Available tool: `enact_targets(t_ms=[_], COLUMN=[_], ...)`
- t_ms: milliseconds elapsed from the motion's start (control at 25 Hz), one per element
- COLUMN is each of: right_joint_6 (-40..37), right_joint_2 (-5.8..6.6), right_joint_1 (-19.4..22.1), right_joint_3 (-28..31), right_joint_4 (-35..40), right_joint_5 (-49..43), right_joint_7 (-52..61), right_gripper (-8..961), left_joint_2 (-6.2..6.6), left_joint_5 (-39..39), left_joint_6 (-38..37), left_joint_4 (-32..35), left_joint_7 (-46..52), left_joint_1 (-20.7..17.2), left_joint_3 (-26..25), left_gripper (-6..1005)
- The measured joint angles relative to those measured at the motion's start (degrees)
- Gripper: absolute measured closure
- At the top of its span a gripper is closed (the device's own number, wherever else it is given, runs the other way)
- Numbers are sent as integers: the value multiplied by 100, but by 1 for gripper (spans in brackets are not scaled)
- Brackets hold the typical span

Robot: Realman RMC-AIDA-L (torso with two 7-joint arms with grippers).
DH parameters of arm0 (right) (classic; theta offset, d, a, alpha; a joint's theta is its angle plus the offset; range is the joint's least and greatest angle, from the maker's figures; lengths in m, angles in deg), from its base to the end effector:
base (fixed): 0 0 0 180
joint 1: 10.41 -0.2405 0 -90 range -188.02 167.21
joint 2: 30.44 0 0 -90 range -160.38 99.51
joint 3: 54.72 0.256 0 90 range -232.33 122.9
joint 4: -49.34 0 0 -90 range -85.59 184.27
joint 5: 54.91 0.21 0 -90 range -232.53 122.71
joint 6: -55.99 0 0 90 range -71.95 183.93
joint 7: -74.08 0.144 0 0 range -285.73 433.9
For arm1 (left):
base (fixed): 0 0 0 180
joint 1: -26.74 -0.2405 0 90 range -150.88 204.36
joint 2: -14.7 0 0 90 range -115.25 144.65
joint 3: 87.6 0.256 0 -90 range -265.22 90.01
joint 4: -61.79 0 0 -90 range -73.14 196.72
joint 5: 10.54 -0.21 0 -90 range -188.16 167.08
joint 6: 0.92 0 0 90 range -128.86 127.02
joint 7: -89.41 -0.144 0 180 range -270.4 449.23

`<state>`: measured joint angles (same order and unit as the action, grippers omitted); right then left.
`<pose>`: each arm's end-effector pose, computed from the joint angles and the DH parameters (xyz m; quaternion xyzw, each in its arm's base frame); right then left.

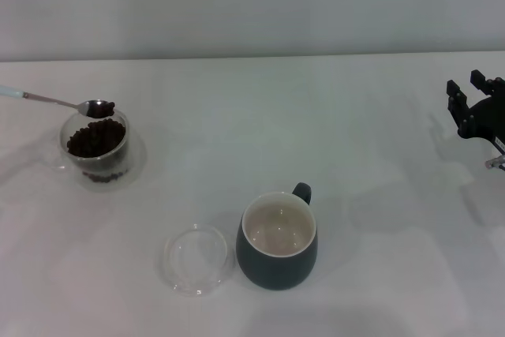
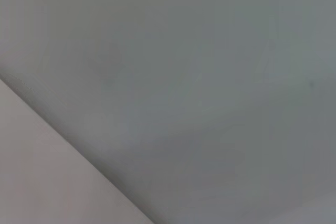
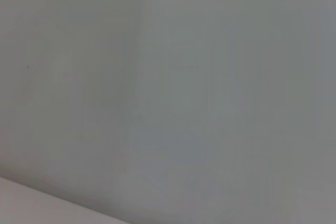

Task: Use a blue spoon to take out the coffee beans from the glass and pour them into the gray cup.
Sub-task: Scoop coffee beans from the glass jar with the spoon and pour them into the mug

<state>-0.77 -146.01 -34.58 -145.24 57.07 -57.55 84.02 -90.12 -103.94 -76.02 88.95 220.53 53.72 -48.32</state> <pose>0.3655 0.3373 0.0071 -0.7571 0.2022 0.1805 0.5945 -0.3326 0.3649 0.1117 -0.6277 -0.6395 -0.4024 0.1873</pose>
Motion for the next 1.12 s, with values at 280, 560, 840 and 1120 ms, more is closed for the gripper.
enact_targets(t_ms=[280, 560, 840, 1120], right_joint_6=[49, 56, 60, 60], right_joint_2=[0, 0, 0, 0], right_joint_1=[-6, -9, -9, -9], right_joint_3=[0, -15, -26, -35], right_joint_4=[19, 25, 25, 36], right_joint_5=[0, 0, 0, 0], right_joint_7=[0, 0, 0, 0], right_gripper=[566, 566, 566, 566], left_joint_2=[0, 1, 14, -44], left_joint_5=[6, 7, -21, -55], left_joint_6=[-256, -496, -685, -769], left_joint_4=[-1, -6, -47, -54], left_joint_7=[-5, 11, 111, 237], left_joint_1=[45, 107, 220, 346], left_joint_3=[0, 23, 43, 128], left_gripper=[863, 863, 863, 863])
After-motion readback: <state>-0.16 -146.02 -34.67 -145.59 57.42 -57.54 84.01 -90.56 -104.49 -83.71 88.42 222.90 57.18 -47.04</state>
